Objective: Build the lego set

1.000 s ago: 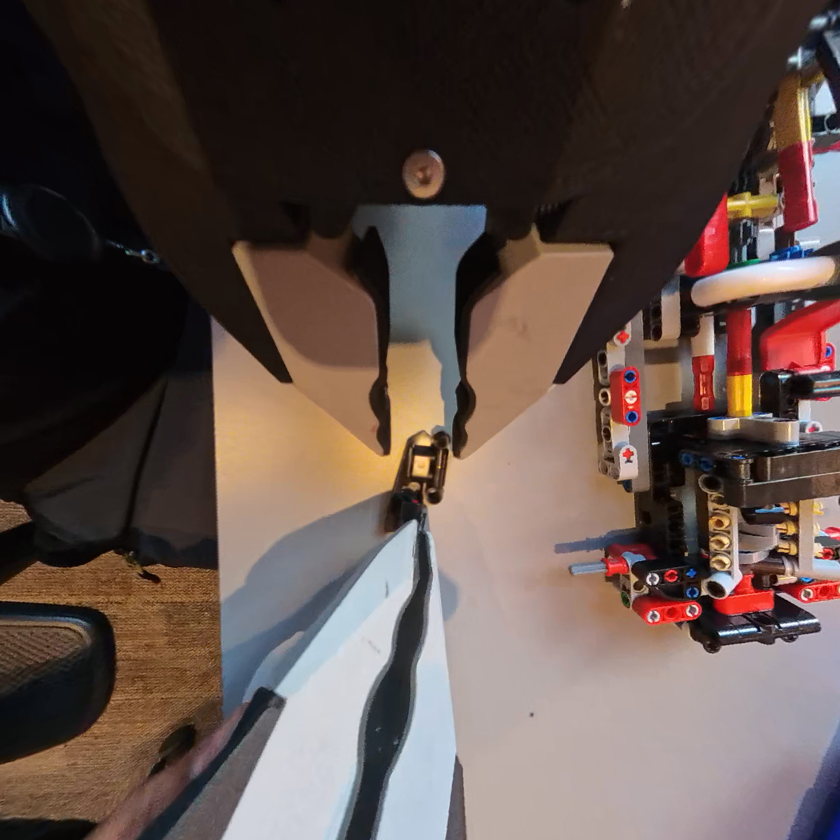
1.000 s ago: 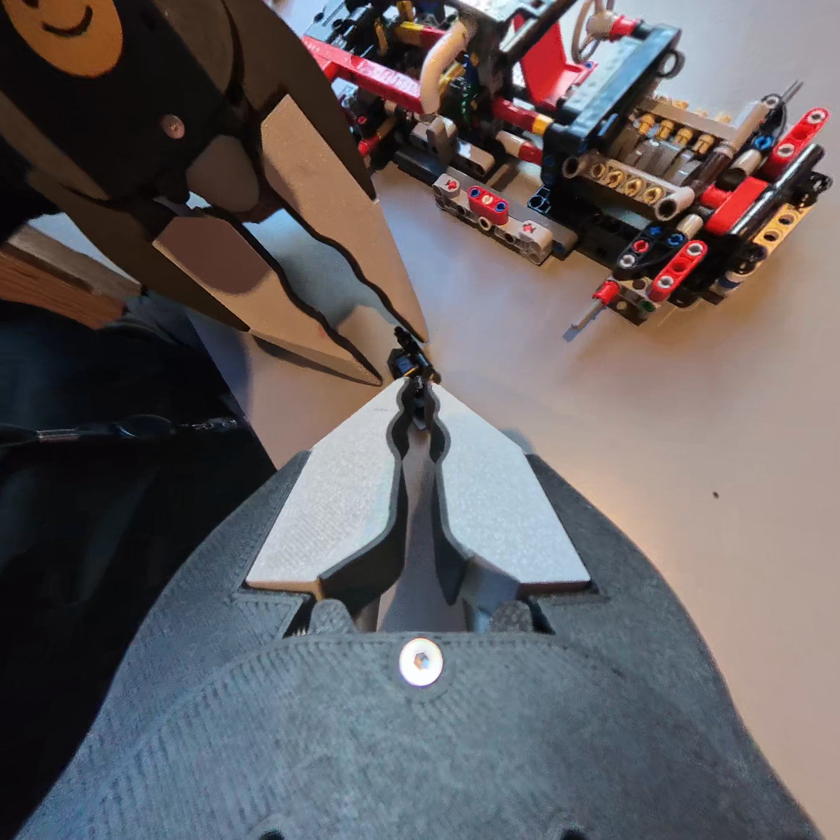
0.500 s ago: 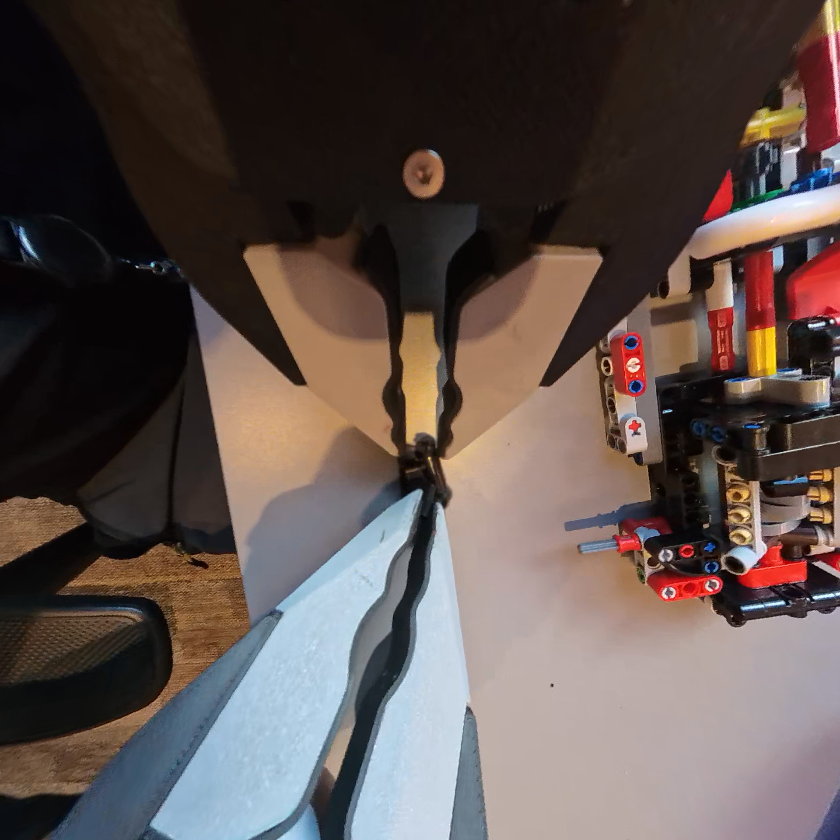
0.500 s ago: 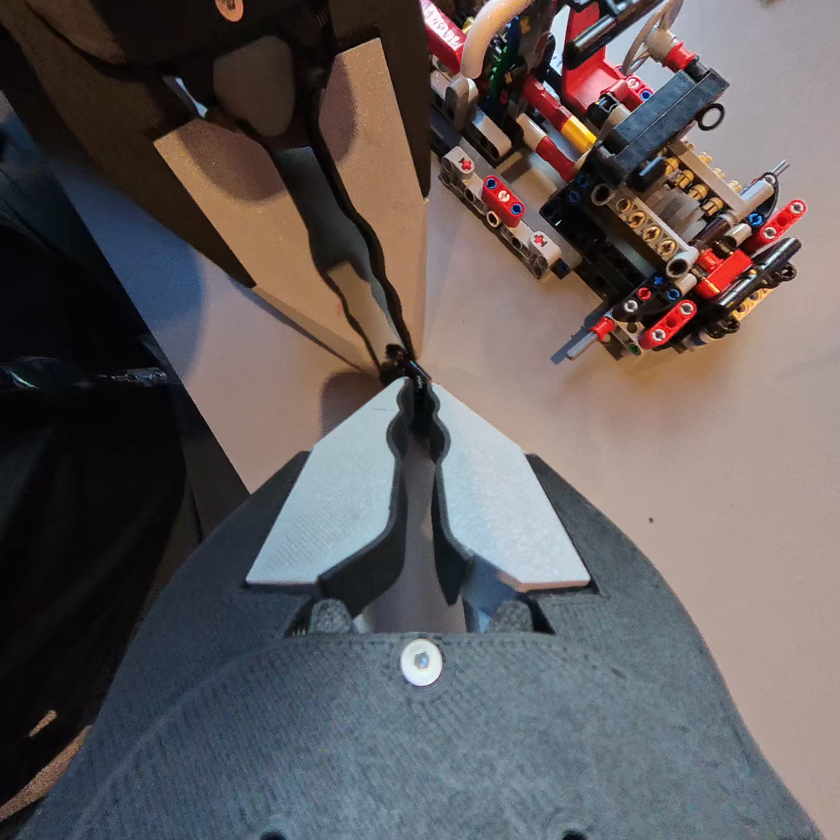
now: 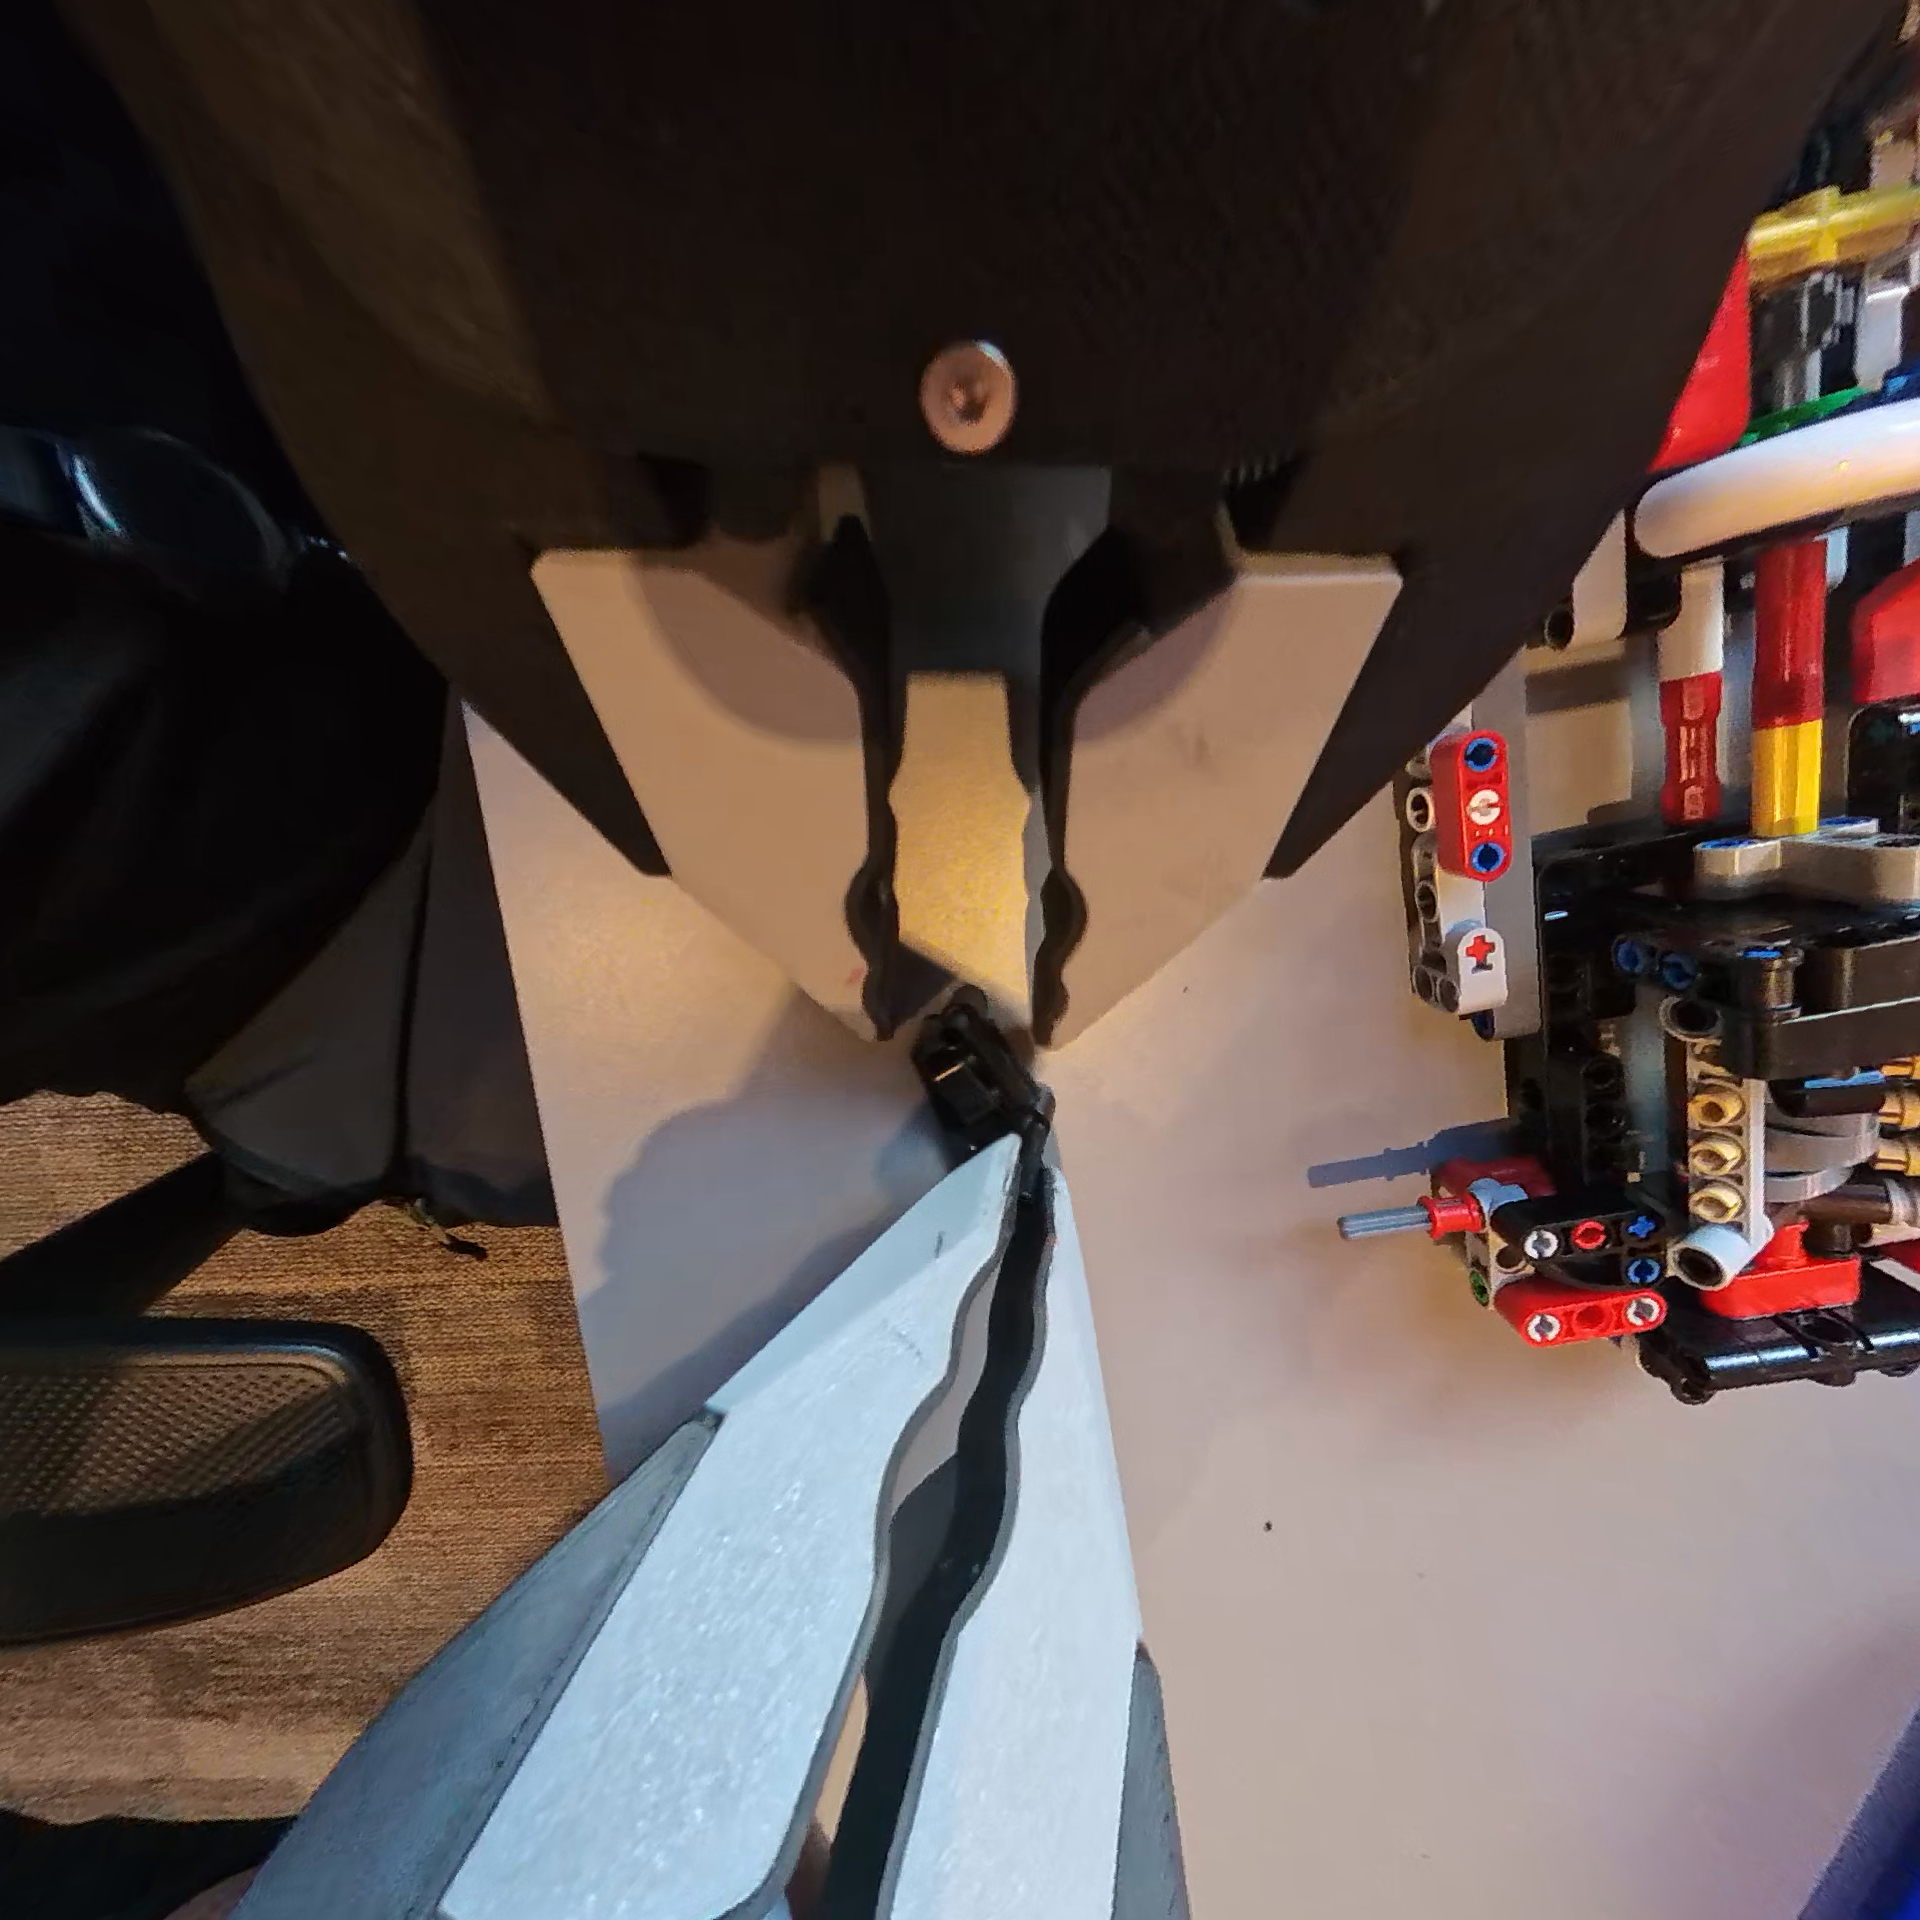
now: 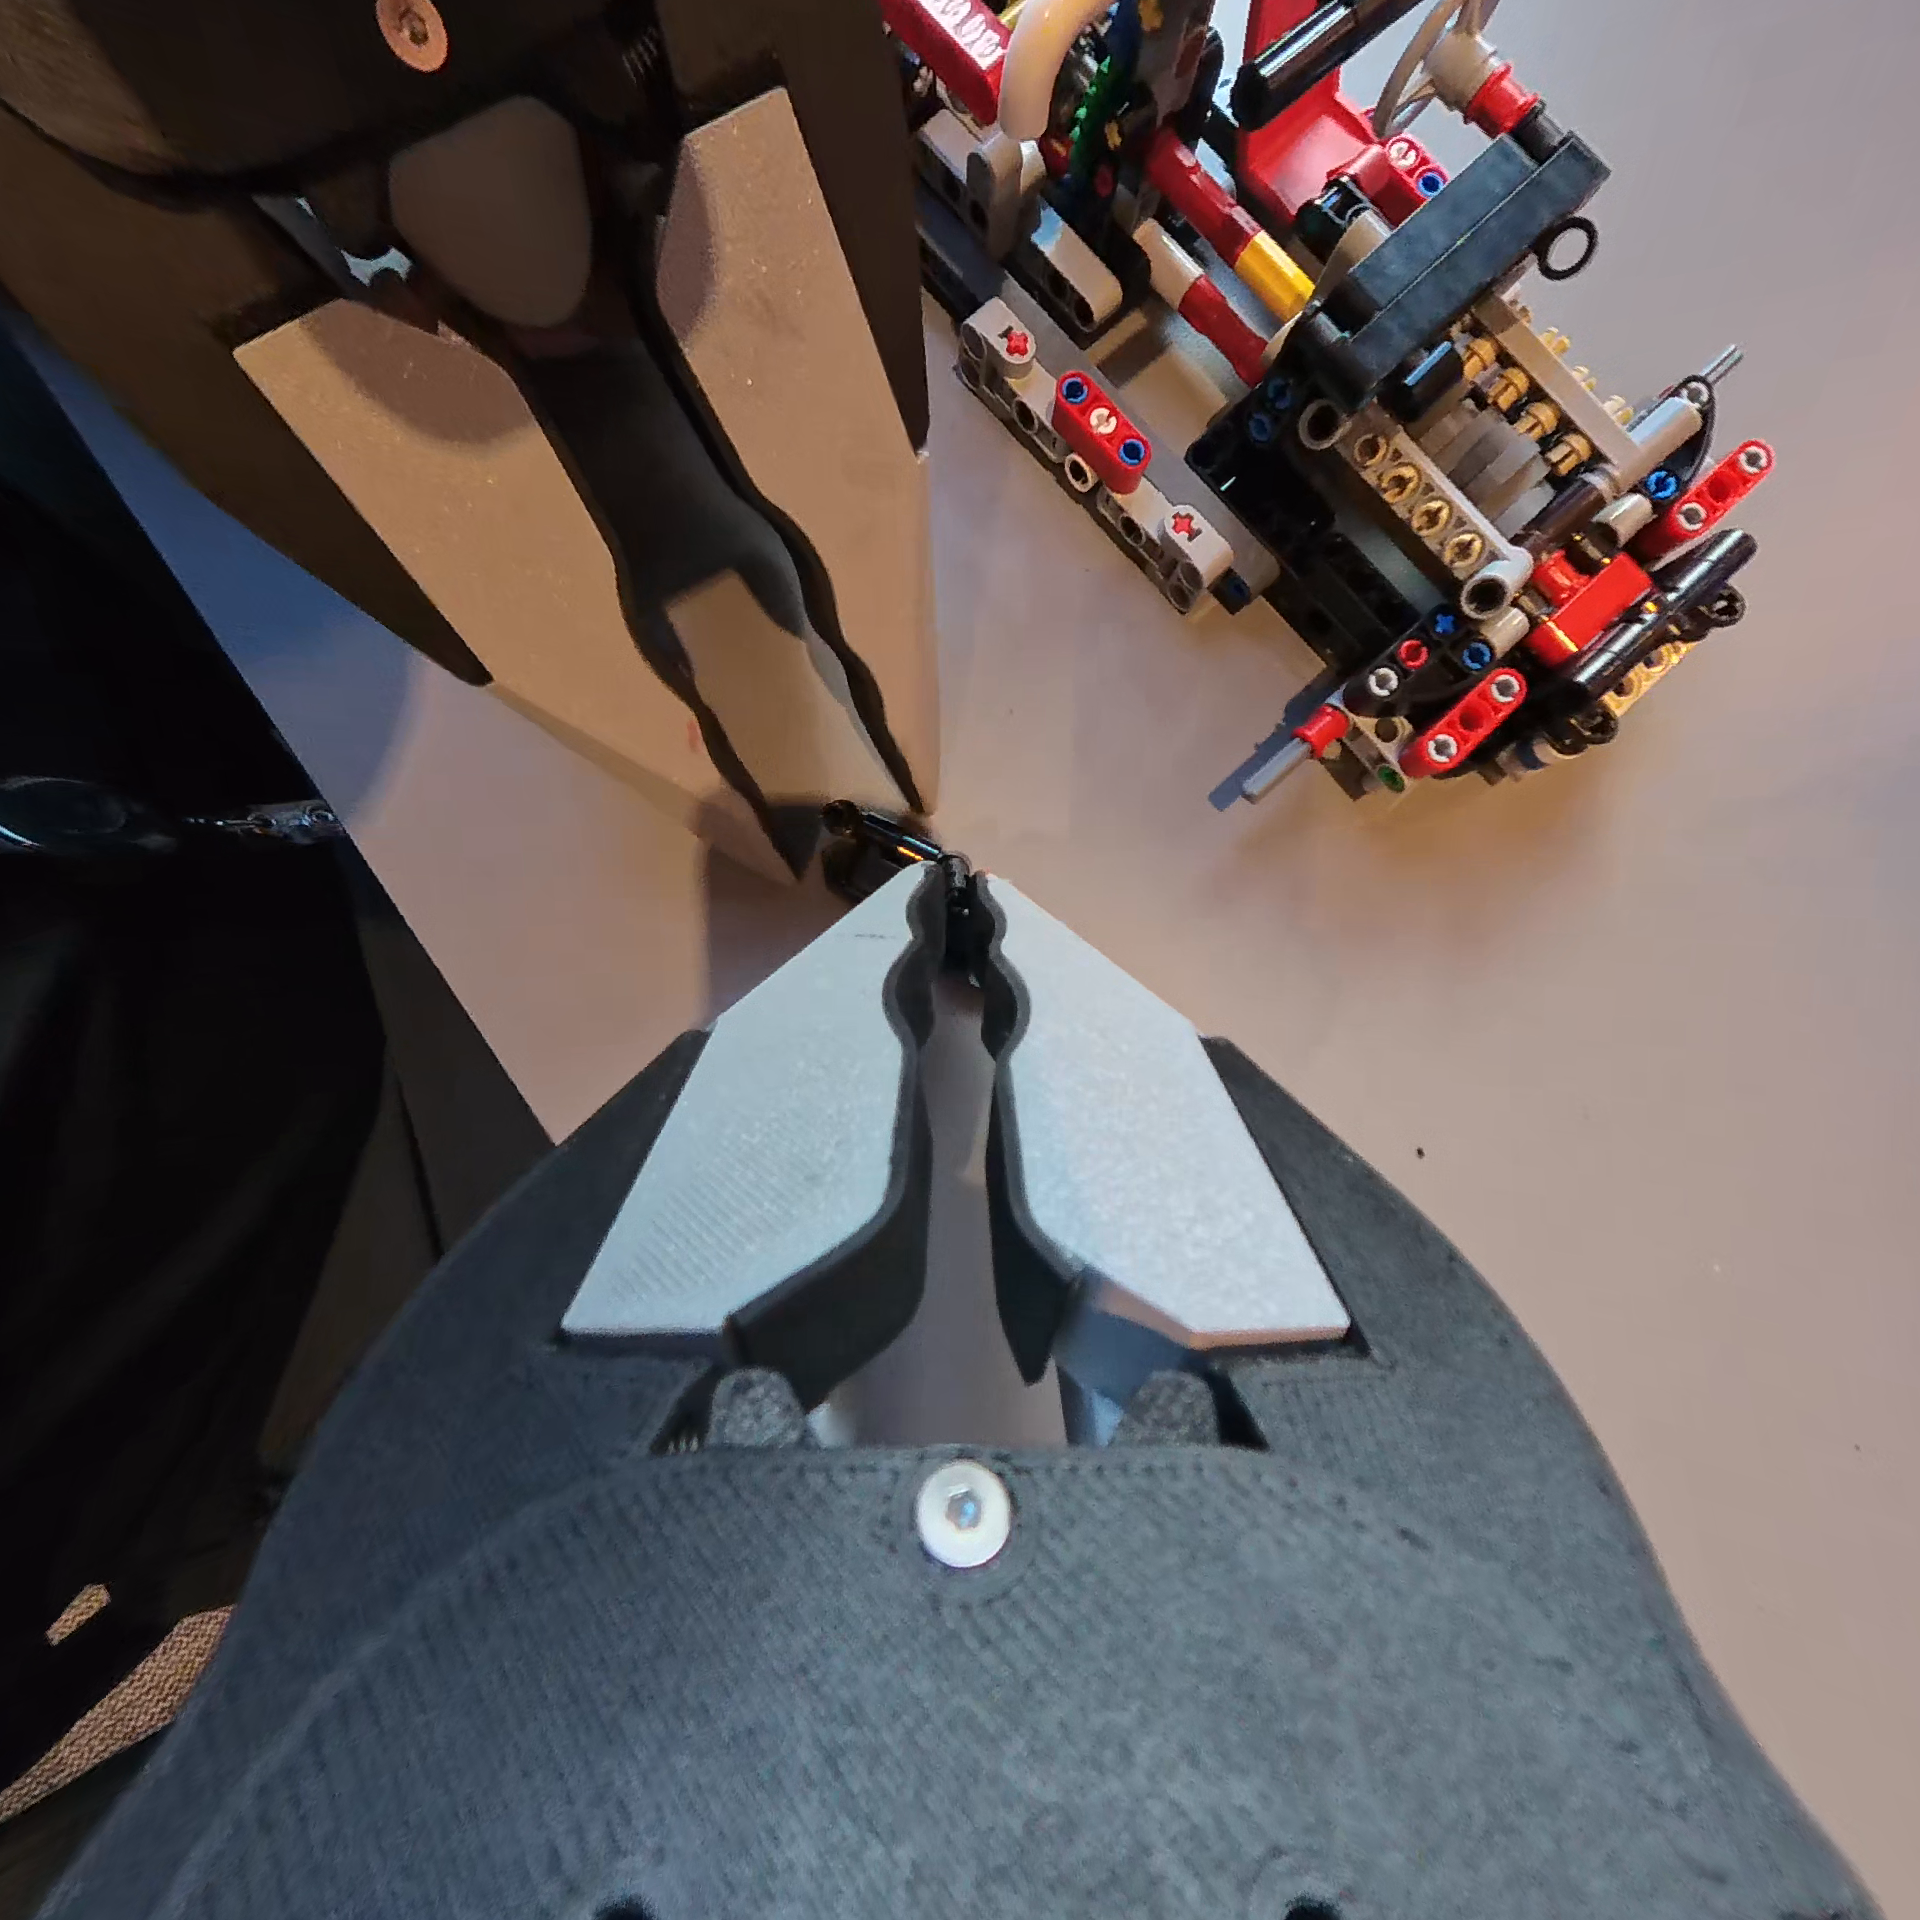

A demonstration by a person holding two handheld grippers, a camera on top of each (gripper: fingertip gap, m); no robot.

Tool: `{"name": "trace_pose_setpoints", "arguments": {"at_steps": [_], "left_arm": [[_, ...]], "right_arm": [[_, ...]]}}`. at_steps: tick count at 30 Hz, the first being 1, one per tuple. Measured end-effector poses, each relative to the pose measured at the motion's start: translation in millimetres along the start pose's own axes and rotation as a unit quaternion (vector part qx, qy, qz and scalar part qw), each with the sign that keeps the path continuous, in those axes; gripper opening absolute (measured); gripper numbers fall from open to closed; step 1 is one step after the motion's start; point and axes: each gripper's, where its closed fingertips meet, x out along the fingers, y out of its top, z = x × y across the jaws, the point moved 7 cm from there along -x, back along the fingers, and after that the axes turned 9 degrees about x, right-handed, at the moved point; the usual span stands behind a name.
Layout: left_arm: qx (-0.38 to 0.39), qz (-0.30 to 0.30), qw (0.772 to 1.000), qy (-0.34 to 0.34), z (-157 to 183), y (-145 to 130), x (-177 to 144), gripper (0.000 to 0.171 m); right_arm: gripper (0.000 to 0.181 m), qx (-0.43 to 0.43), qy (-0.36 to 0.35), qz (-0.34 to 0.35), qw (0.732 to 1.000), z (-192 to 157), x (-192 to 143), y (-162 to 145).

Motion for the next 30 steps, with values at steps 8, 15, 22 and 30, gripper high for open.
{"name": "trace_pose_setpoints", "arguments": {"at_steps": [8,15,22,30], "left_arm": [[0.003,0.003,1.000,-0.003,-1.4,2.0,2.7,0.016],[0.008,0.005,1.000,-0.008,-2.4,1.9,3.1,0.015],[0.016,0.005,1.000,-0.007,-2.4,1.6,3.1,0.015],[0.009,0.006,1.000,-0.003,-6.6,1.2,3.5,0.015]], "right_arm": [[0.001,-0.005,0.004,-0.008,1.000,0.1,1.6,-0.6],[0.000,-0.031,0.000,-0.035,0.999,0.3,1.9,2.7],[0.001,-0.134,-0.037,-0.072,0.988,-5.7,3.1,7.2],[0.001,-0.190,-0.077,-0.040,0.978,-5.2,5.2,2.5]]}}
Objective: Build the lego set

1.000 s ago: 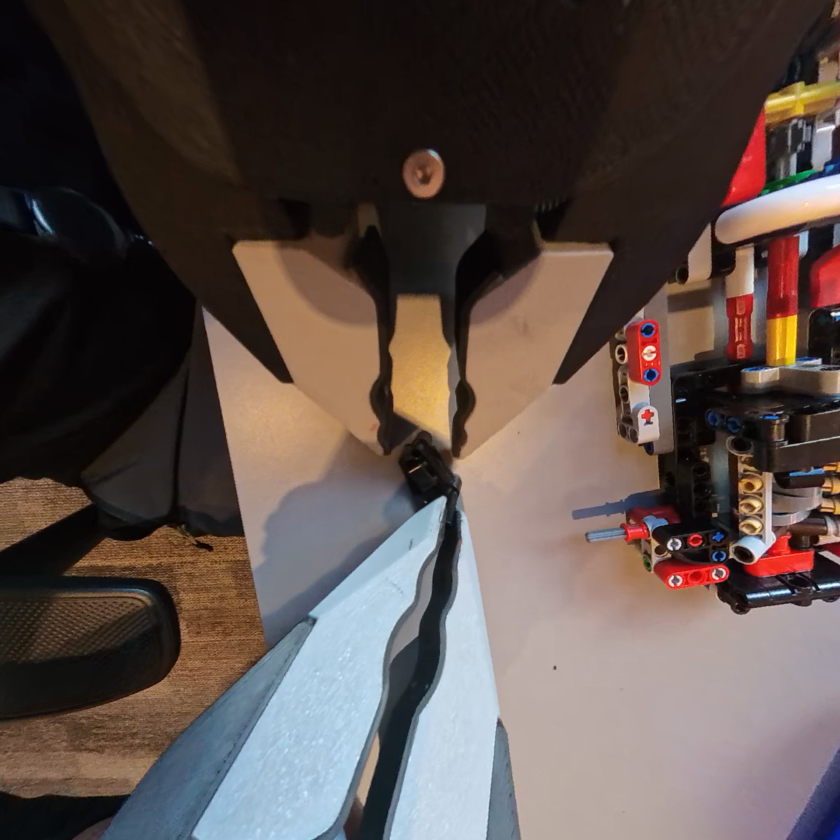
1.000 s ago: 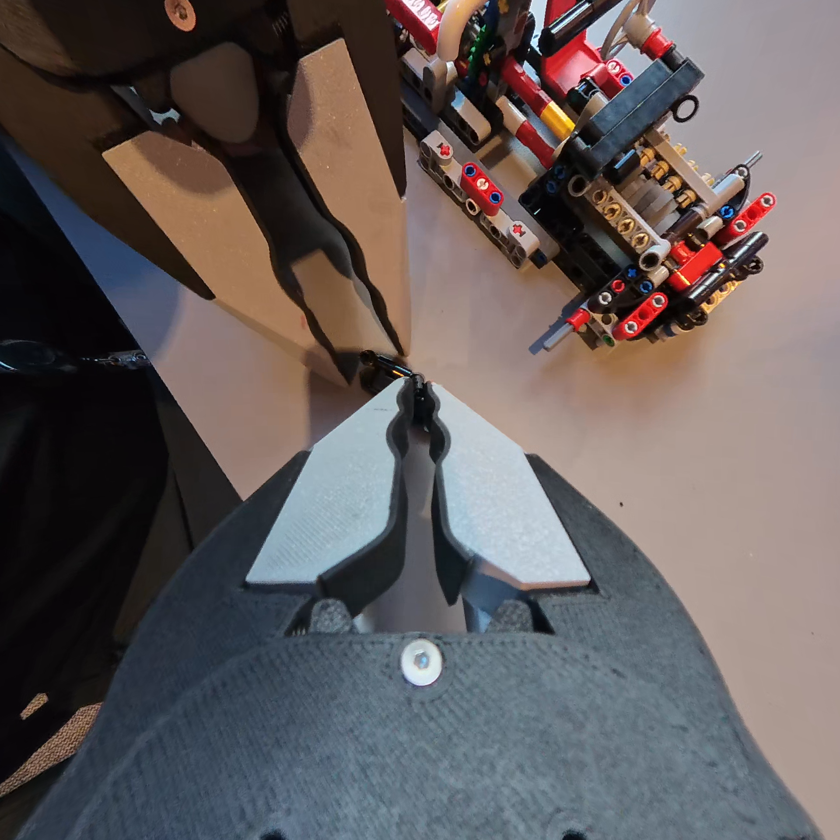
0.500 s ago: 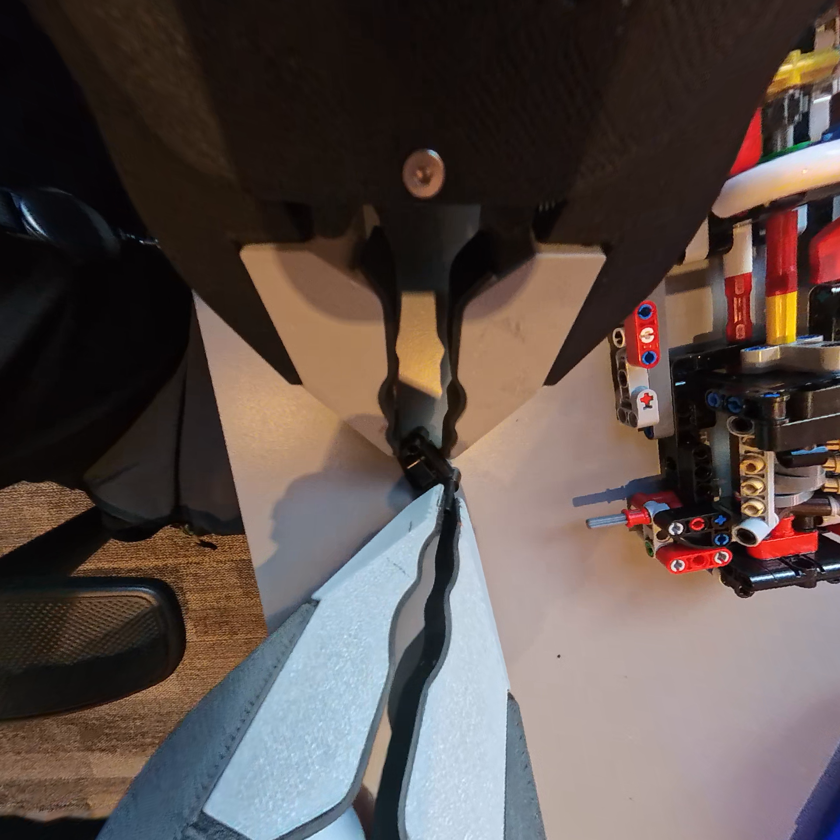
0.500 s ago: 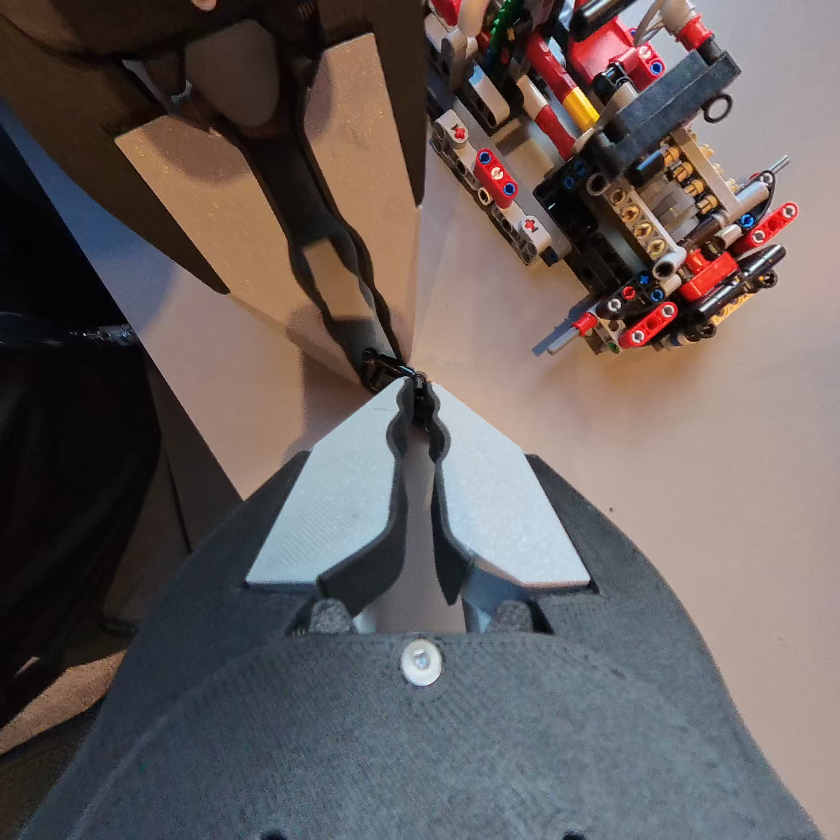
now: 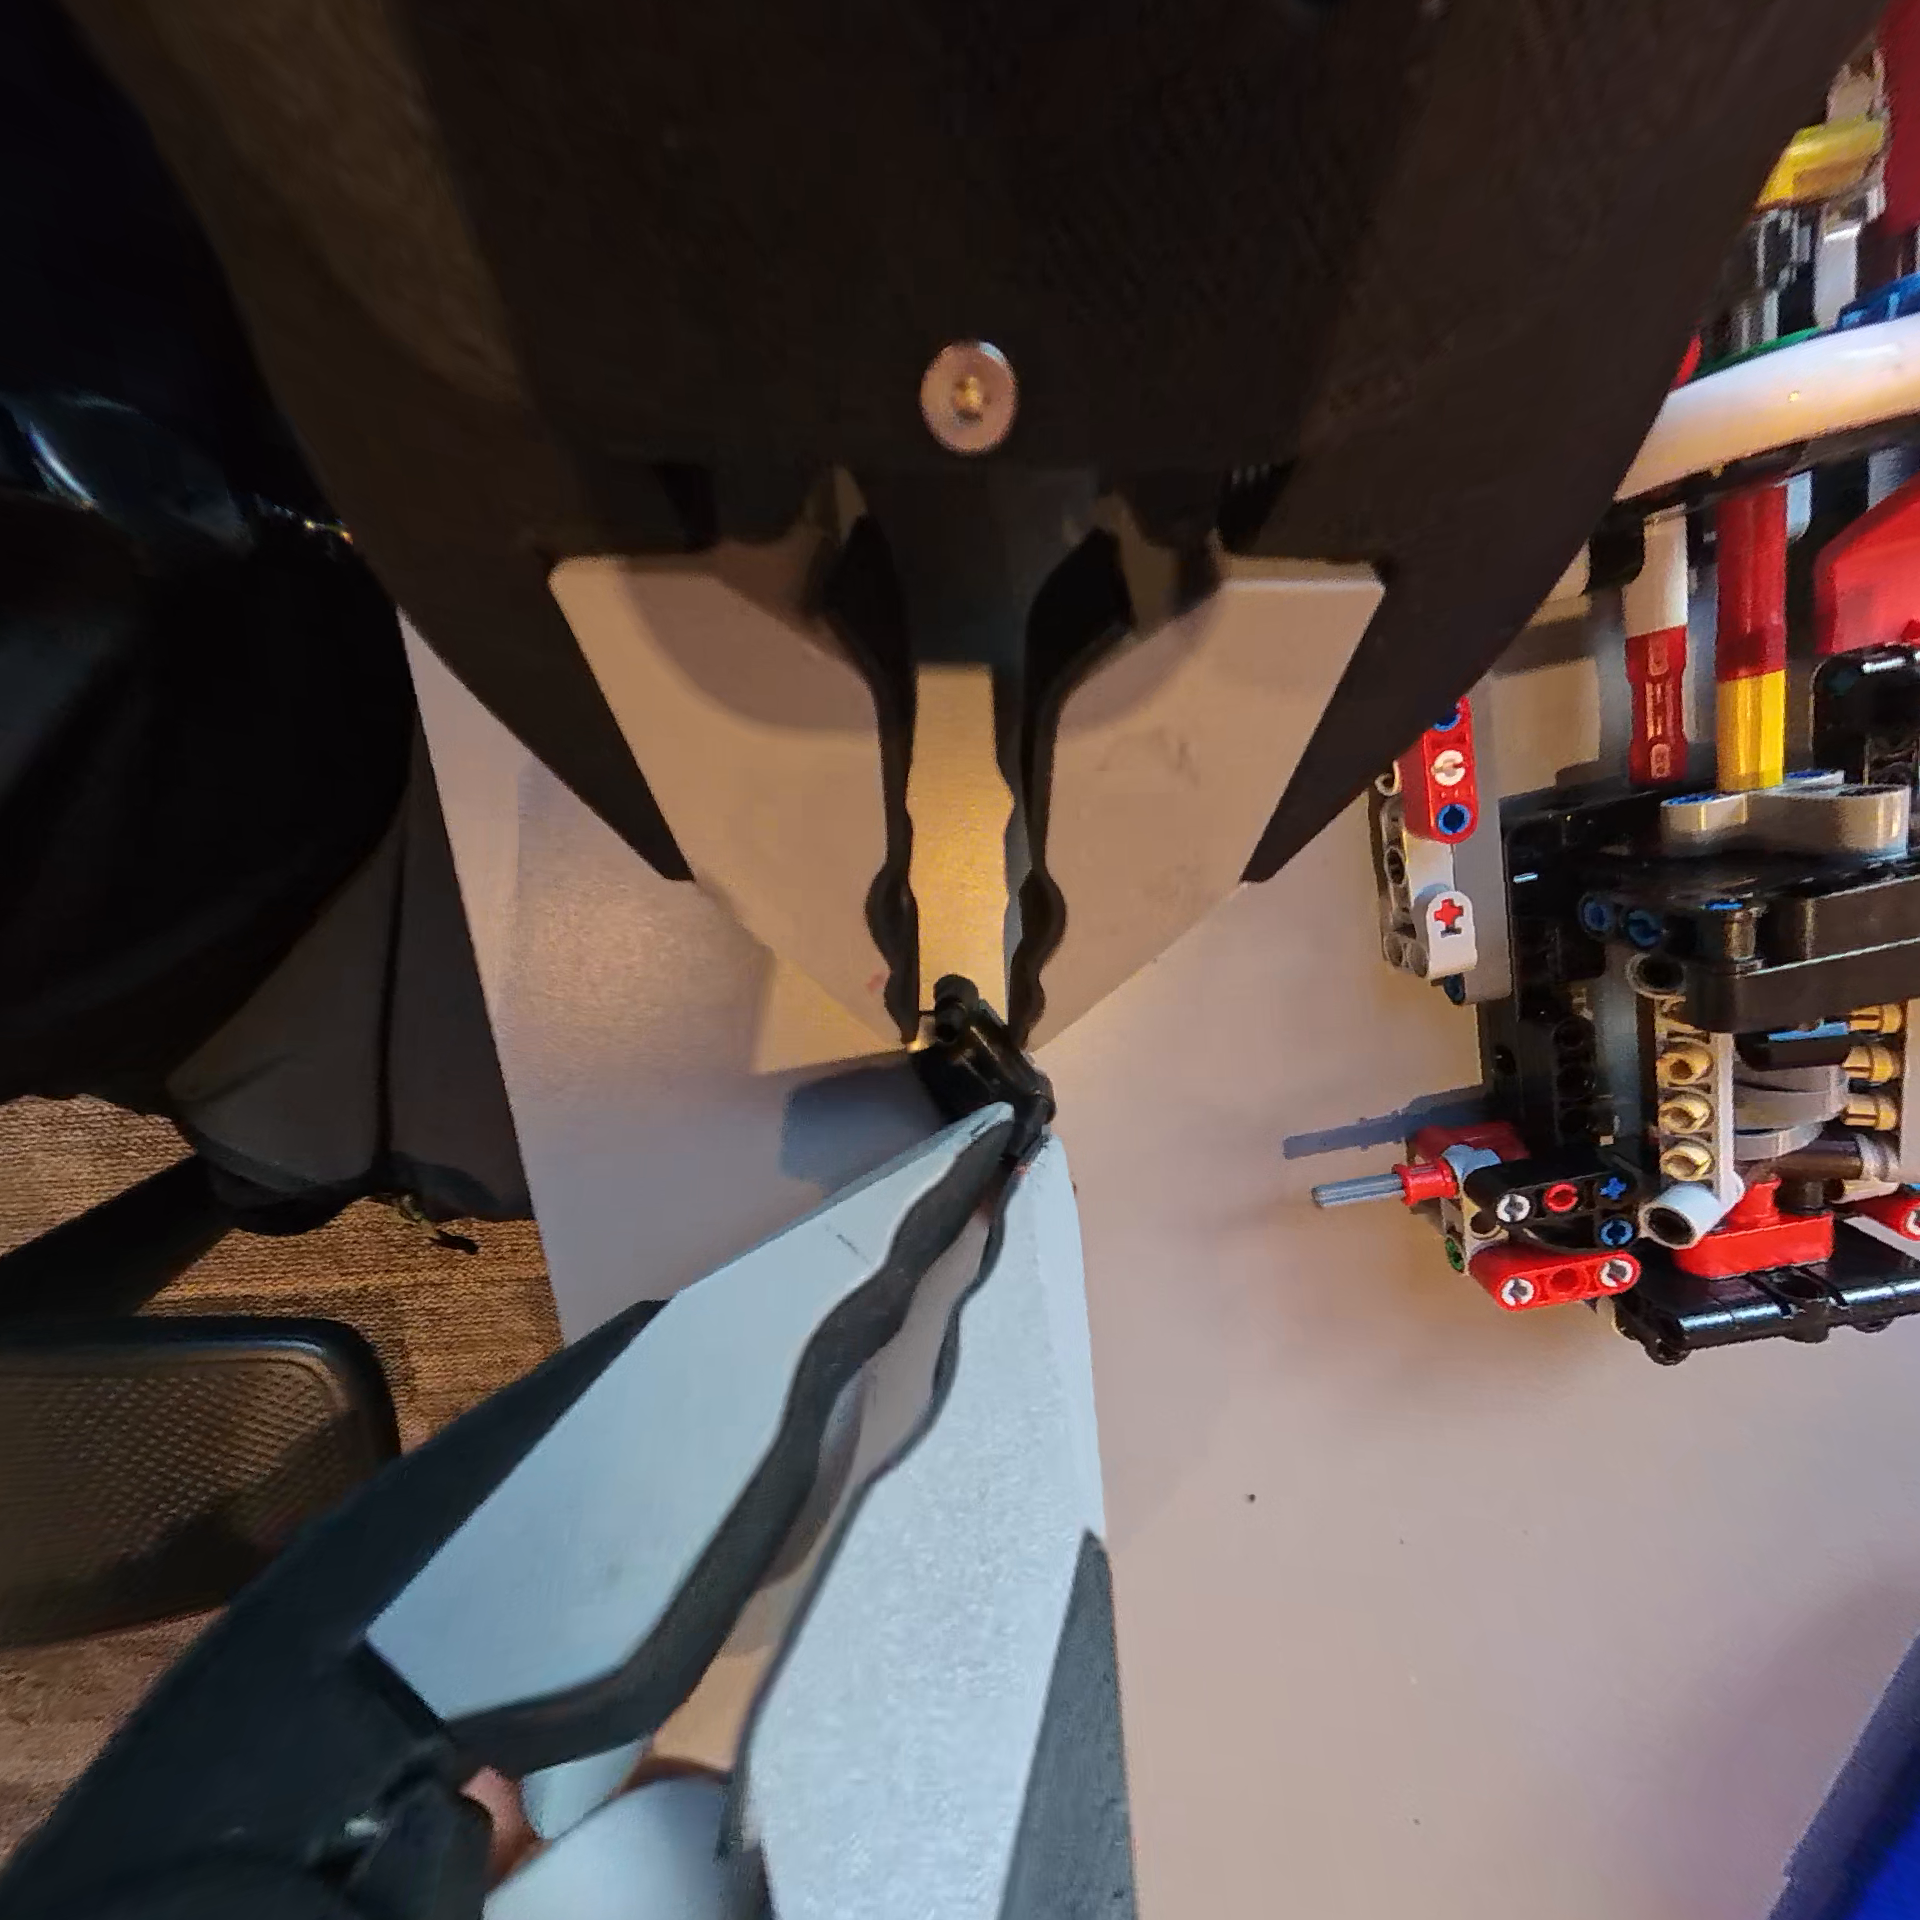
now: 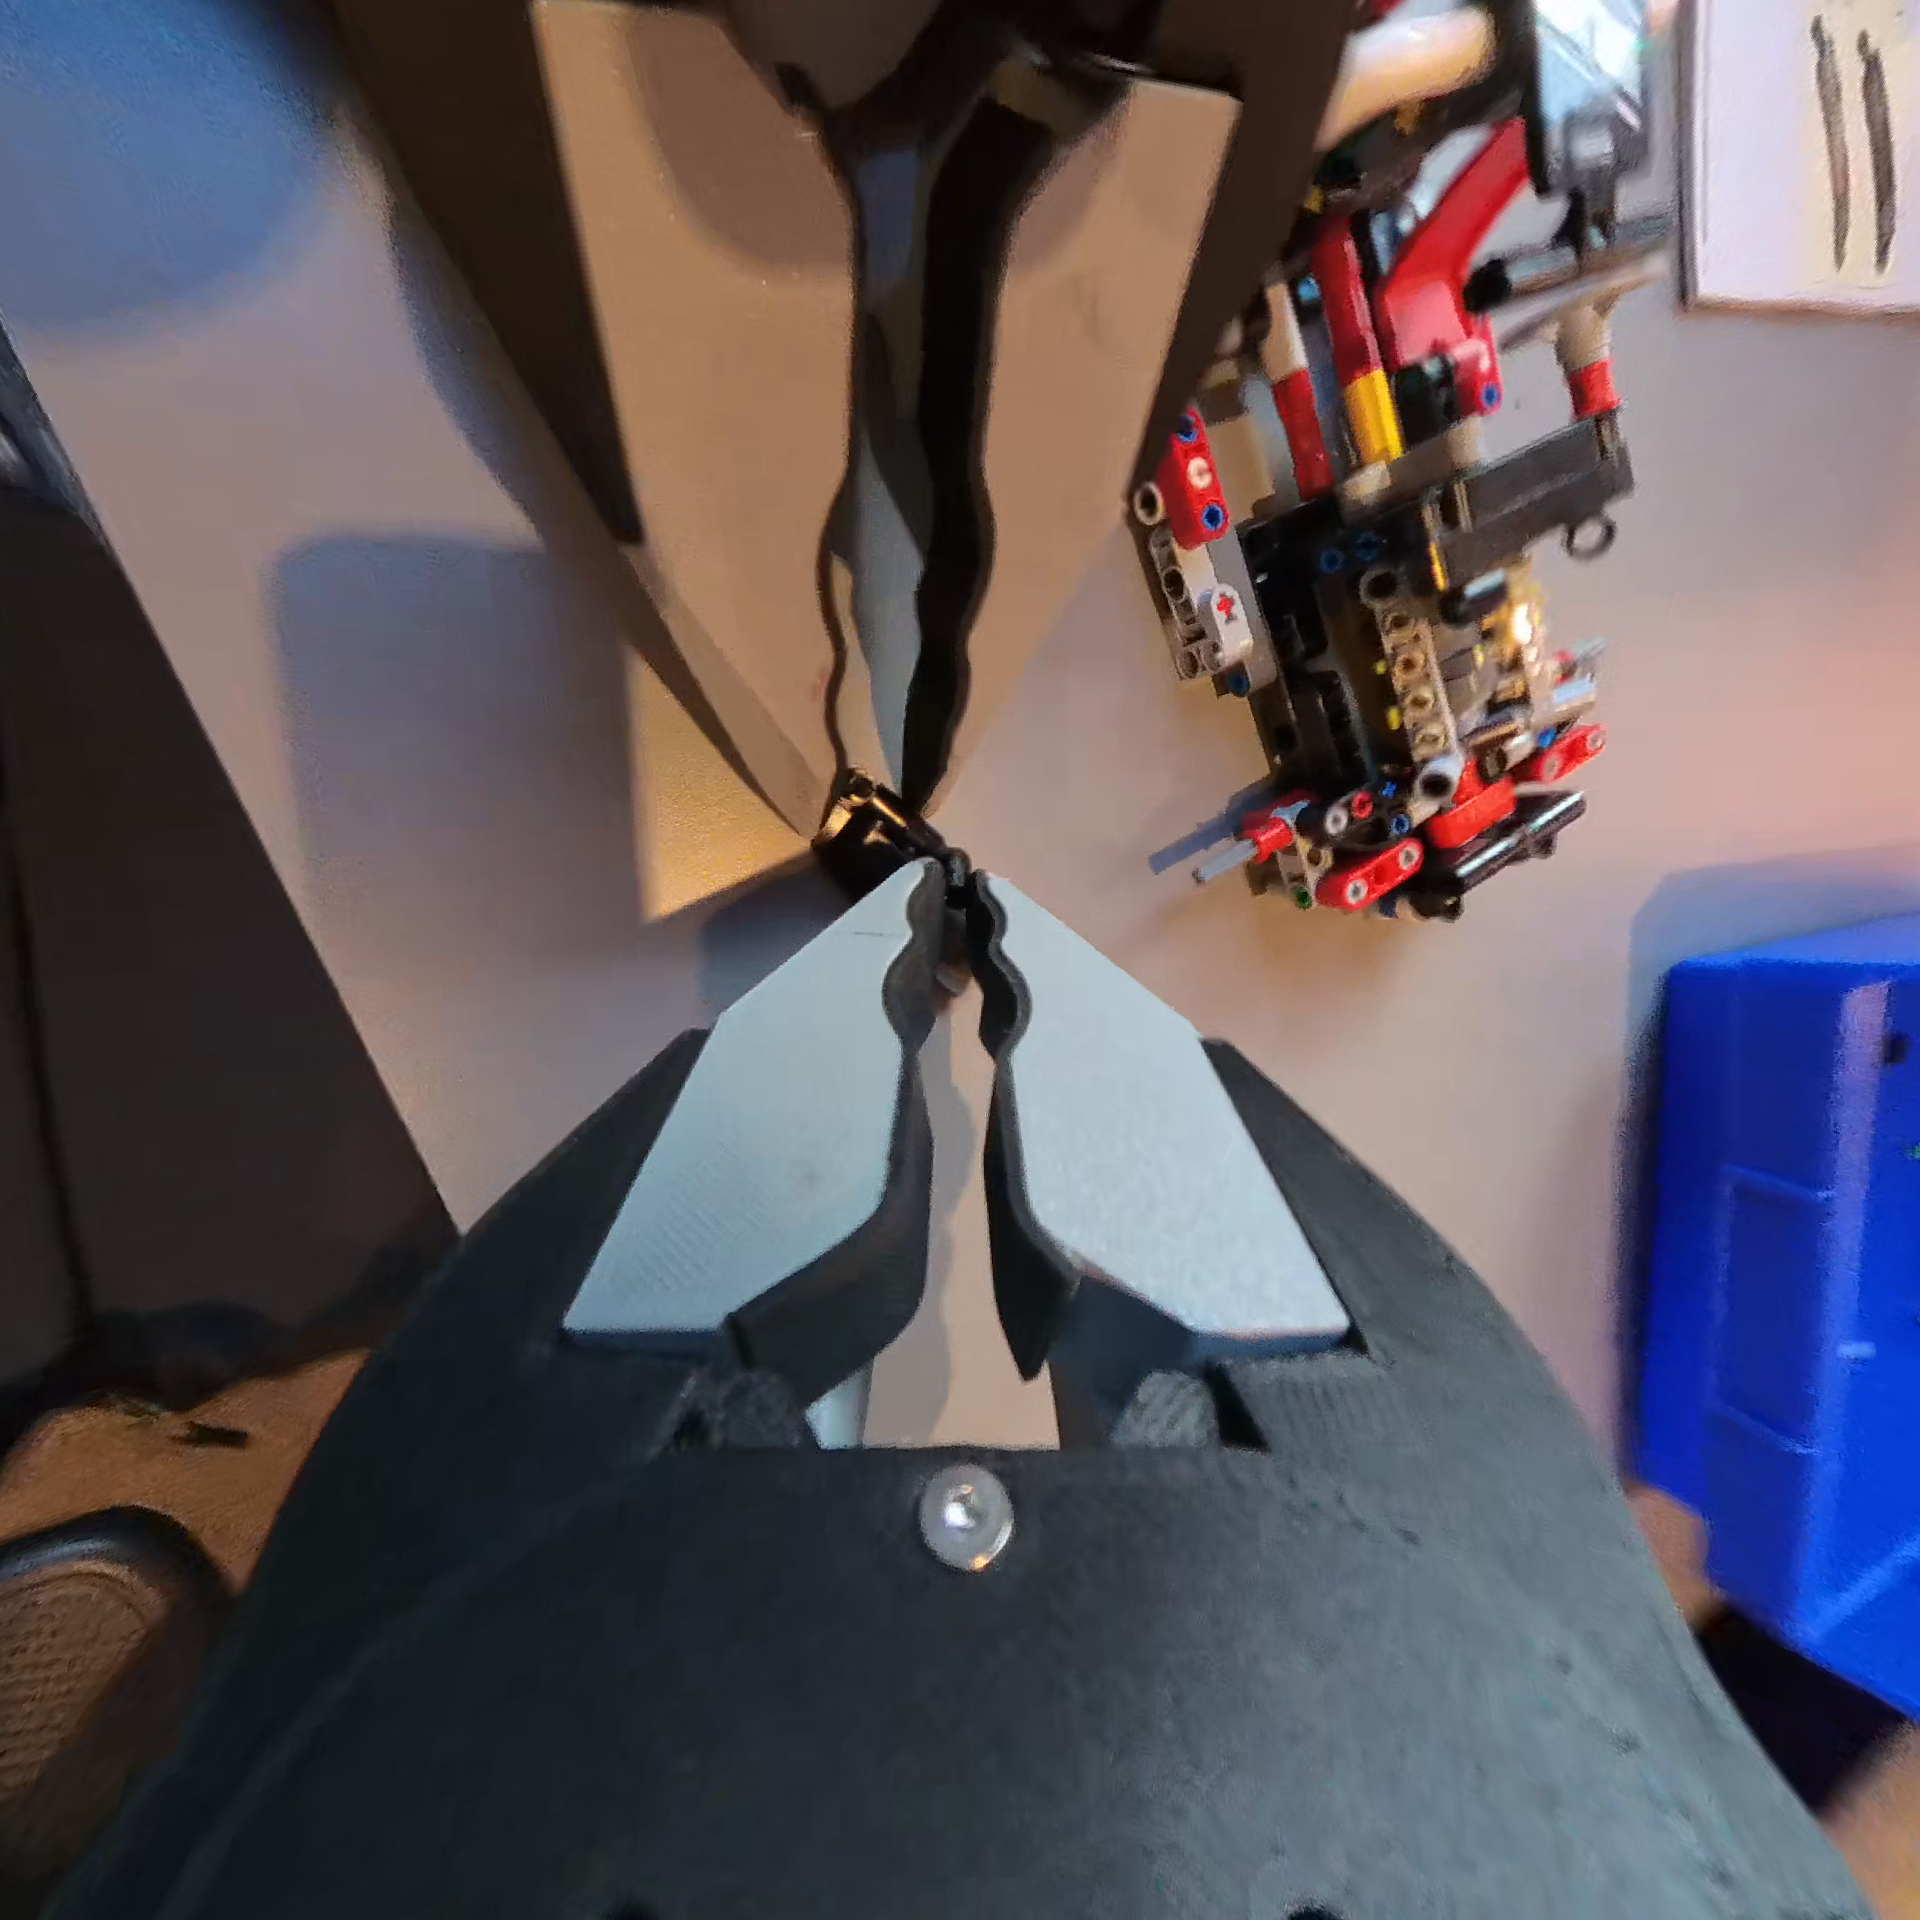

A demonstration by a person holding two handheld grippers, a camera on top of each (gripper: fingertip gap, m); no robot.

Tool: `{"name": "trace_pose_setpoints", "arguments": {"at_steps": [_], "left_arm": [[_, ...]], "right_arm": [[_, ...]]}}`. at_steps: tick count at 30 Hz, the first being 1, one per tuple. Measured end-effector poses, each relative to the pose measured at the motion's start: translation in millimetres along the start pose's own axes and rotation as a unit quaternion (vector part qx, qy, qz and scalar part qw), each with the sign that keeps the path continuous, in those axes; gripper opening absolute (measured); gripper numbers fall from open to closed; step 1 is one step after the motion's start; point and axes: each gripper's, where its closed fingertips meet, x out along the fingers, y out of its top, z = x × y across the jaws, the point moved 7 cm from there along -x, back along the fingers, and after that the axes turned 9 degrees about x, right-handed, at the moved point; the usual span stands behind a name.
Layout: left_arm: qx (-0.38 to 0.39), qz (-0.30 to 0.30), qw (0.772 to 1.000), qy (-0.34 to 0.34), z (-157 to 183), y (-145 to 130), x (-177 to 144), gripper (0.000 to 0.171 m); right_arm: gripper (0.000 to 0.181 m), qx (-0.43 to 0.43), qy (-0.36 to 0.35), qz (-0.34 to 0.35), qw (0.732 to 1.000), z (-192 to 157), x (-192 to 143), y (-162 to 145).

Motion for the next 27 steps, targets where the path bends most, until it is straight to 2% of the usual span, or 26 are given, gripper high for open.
{"name": "trace_pose_setpoints", "arguments": {"at_steps": [2,7,11,17,27], "left_arm": [[0.004,-0.001,1.000,0.003,0.5,0.1,0.1,0.015],[0.009,-0.002,1.000,0.006,1.0,0.2,0.2,0.015],[0.014,-0.003,1.000,0.011,1.6,0.3,0.3,0.015],[0.015,-0.003,1.000,0.013,1.9,0.5,0.4,0.014],[0.018,-0.003,1.000,0.016,2.3,0.4,0.4,0.015]], "right_arm": [[0.001,0.073,0.032,0.008,0.997,4.0,0.4,-2.1],[0.001,0.014,0.027,-0.033,0.999,3.8,0.8,3.6],[0.001,0.069,0.095,-0.065,0.991,13.4,2.4,7.2],[0.001,0.162,0.178,-0.133,0.961,25.8,6.8,13.3],[0.001,0.066,0.194,-0.168,0.964,26.9,9.5,21.1]]}}
